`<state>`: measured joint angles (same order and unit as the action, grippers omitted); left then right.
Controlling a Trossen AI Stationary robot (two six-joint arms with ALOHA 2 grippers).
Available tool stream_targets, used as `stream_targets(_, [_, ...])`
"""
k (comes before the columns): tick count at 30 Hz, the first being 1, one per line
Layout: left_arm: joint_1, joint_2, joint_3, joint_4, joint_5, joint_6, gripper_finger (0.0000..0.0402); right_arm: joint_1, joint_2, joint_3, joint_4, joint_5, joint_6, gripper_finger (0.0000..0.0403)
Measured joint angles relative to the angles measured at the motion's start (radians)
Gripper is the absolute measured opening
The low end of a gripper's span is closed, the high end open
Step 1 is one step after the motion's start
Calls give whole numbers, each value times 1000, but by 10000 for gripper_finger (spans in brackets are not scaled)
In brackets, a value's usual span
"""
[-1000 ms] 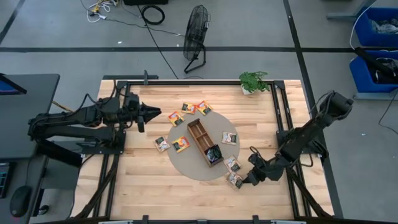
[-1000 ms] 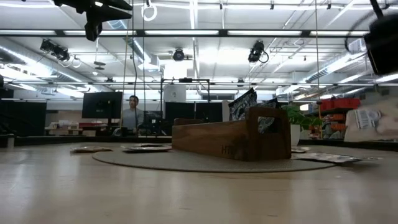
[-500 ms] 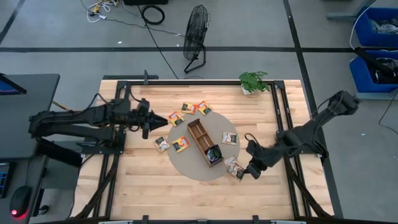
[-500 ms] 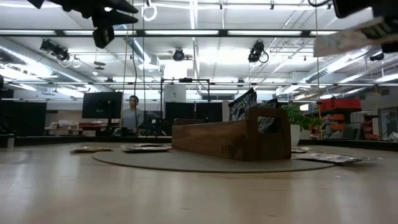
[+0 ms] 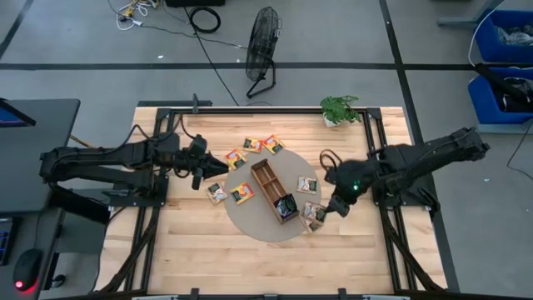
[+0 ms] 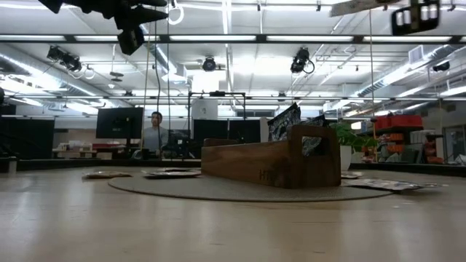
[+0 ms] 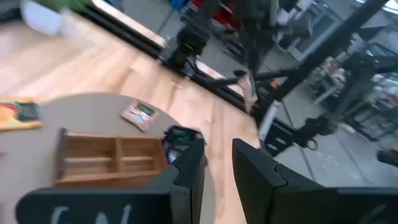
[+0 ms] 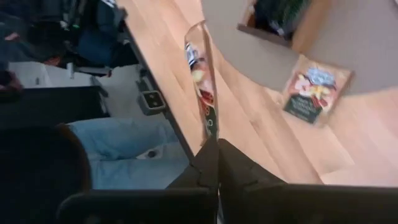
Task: Pick & Place Tea
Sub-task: Put the brown tea bag into the middle section of the wooden organizer
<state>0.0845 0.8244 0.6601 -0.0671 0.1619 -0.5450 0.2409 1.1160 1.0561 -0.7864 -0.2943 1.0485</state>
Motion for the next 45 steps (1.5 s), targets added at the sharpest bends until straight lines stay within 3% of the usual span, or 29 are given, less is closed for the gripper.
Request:
stream_targets(8, [-2,147,0,193,27,-114,85,-136,81,99,-1,-65,-188,0])
stream_targets(16, [14,347,0,486,207,-304,88,-199,193,199,-4,-92,-340,0])
stream_targets(22, [14,469,1,677,278,-409,145,-225,240,257,-13,-92,-415,0])
stream_targets(30, [-4,552,25,708,258,-443,212,-253,245,267,-8,-111,-429,0])
stream_targets(38, [-10,665,172,696,242,-386,208,-275,245,267,19,-128,-438,0])
stream_targets(45, [-7,742,251,656,327,-386,195,-279,245,267,16,-144,-438,0])
